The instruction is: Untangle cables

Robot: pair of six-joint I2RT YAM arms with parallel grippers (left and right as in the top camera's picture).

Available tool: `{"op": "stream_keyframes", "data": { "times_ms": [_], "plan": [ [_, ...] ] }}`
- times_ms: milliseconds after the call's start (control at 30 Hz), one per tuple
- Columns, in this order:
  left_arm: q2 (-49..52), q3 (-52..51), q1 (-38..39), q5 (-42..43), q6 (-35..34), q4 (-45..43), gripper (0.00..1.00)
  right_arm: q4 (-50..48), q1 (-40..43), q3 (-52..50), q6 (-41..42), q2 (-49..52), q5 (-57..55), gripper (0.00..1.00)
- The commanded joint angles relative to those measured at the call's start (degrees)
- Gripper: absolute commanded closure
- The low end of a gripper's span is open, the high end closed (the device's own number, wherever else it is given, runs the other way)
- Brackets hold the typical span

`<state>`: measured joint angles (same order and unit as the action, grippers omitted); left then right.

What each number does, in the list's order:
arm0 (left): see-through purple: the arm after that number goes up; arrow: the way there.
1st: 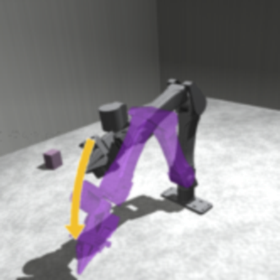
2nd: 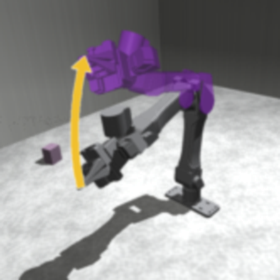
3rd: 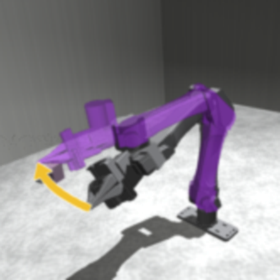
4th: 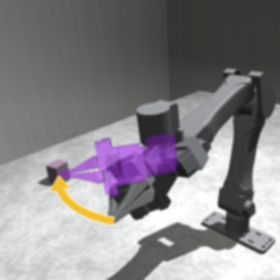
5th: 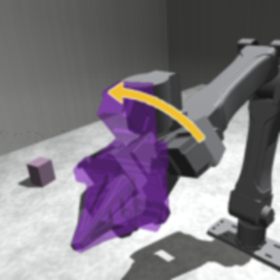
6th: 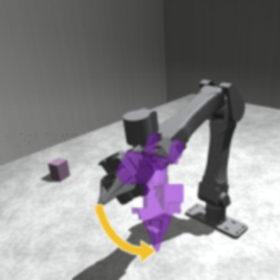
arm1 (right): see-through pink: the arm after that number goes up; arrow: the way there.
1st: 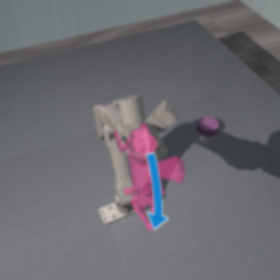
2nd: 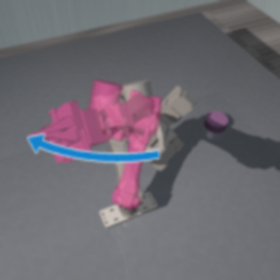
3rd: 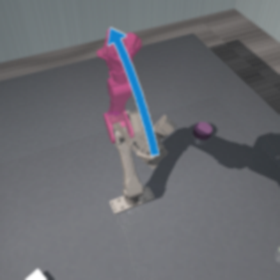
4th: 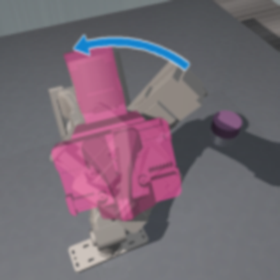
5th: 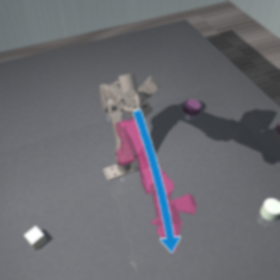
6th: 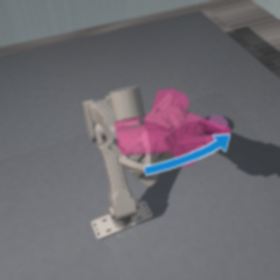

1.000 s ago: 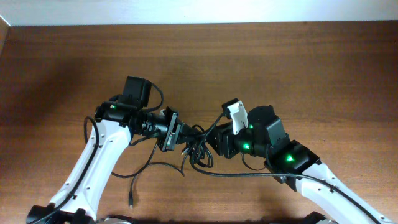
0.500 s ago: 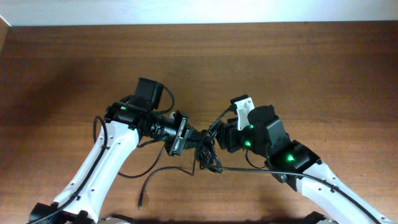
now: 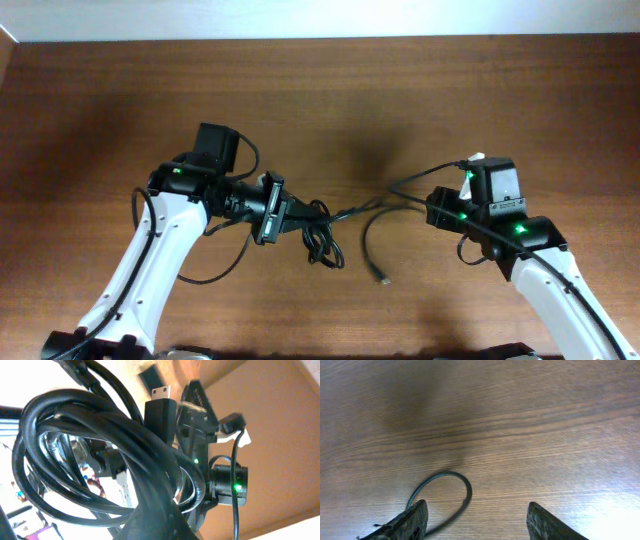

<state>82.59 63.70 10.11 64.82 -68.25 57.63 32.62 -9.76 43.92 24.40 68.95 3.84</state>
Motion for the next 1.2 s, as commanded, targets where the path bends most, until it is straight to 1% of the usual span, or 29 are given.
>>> {"op": "stream_keyframes", "data": {
  "times_ms": [0, 67, 100, 133, 200, 233, 267, 300, 367, 433, 467, 533, 600, 633, 667, 700, 767, 800, 833, 867, 900, 1000, 1033, 1067, 1167],
  "plan": [
    [-1.2, -0.1, -1.7, -3.3, 7.1, 0.1, 1.0, 1.3, 1.6, 0.5, -0.6, 0.2, -1.5, 0.37],
    [-1.2, -0.1, -2.0, -8.6, 9.0, 0.1, 1.0, 1.5, 1.6, 0.5, -2.0, 0.2, 1.7, 0.37],
    [-1.2, -0.1, -2.0, -11.2, 9.9, 0.1, 1.0, 1.5, 1.6, 0.5, -4.3, 0.2, 4.8, 0.37],
    [-1.2, -0.1, -2.0, -15.8, 12.7, 0.1, 1.0, 1.5, 1.6, 0.5, -6.8, 0.2, 8.8, 0.37],
    [-1.2, -0.1, -2.0, -22.9, 19.7, 0.0, 1.0, 1.5, 1.6, 0.5, -9.5, 0.0, 14.6, 0.37],
    [-1.2, -0.1, -2.0, -26.9, 26.1, 0.1, 1.0, 1.5, 1.6, 0.5, -10.5, -0.7, 17.9, 0.37],
    [-1.2, -0.1, -2.0, -28.3, 30.3, 0.0, 1.0, 1.4, 1.6, 0.5, -12.3, -1.2, 20.5, 0.37],
    [-1.2, -0.1, -2.0, -28.6, 37.2, -0.8, 1.0, 1.5, 1.6, 0.5, -13.7, -2.3, 24.0, 0.37],
    [-1.5, -0.1, -2.0, -28.6, 47.7, -3.2, 1.0, 1.5, 1.6, 0.5, -15.6, -6.1, 30.4, 0.37],
    [-3.4, -0.1, -2.0, -28.5, 54.0, -6.7, 1.0, 1.5, 1.6, 0.6, -15.6, -10.3, 33.8, 0.37],
    [-6.4, -0.1, -1.8, -28.0, 57.8, -9.8, 1.0, 1.5, 1.6, 0.6, -15.6, -13.4, 35.9, 0.37],
    [-13.9, -0.1, 1.3, -28.0, 69.9, -13.4, 1.0, 1.5, 1.5, 0.6, -15.4, -18.4, 39.3, 0.36],
    [-18.6, -0.1, 5.2, -28.0, 81.2, -14.1, 1.0, 1.5, 1.5, 0.6, -13.0, -20.9, 41.3, 0.36],
    [-20.5, -0.1, 7.5, -28.0, 86.7, -14.1, 1.0, 1.5, 1.5, 0.6, -12.5, -21.2, 44.5, 0.35],
    [-21.0, -0.1, 9.0, -28.2, 89.9, -14.1, 1.0, 1.5, 1.5, 0.5, -11.2, -21.2, 46.1, 0.36],
    [-20.8, -0.1, 9.4, -28.2, 90.7, -14.1, 1.0, 1.5, 1.5, 0.5, -9.4, -21.2, 47.3, 0.31],
    [-20.8, -0.1, 9.4, -28.2, 91.2, -14.1, 1.0, 1.2, 1.5, 0.6, -8.7, -21.2, 51.0, 0.18],
    [-20.8, -0.1, 9.4, -27.7, 93.2, -14.1, 1.0, 1.0, 1.5, 0.5, -8.7, -21.2, 56.5, 0.01],
    [-20.8, -0.1, 9.4, -25.6, 95.1, -14.1, 1.0, 1.0, 1.5, 0.5, -8.7, -21.2, 60.4, 0.01],
    [-20.8, -0.1, 9.4, -14.8, 101.2, -14.0, 1.0, -0.1, 1.5, 0.5, -8.6, -21.2, 64.9, 0.01],
    [-20.8, -0.1, 9.4, -11.0, 103.6, -13.7, 1.0, -0.7, 1.5, 0.5, -7.1, -21.2, 65.6, 0.01],
    [-20.8, -0.1, 9.4, -8.4, 104.3, -10.1, 1.0, -3.3, 1.5, 0.5, -2.4, -21.2, 65.6, 0.01],
    [-20.8, -0.1, 9.4, -6.5, 106.6, -7.6, 1.0, -5.8, 1.5, 0.6, -0.9, -21.2, 65.7, 0.01],
    [-20.8, -0.1, 9.4, -6.5, 106.5, -7.0, 1.0, -7.2, 1.5, 0.5, 0.2, -21.2, 65.7, 0.01],
    [-20.8, -0.1, 9.4, -6.0, 106.5, -7.0, 1.0, -8.1, 1.5, 0.5, 0.3, -21.2, 65.8, 0.01]
  ]
}}
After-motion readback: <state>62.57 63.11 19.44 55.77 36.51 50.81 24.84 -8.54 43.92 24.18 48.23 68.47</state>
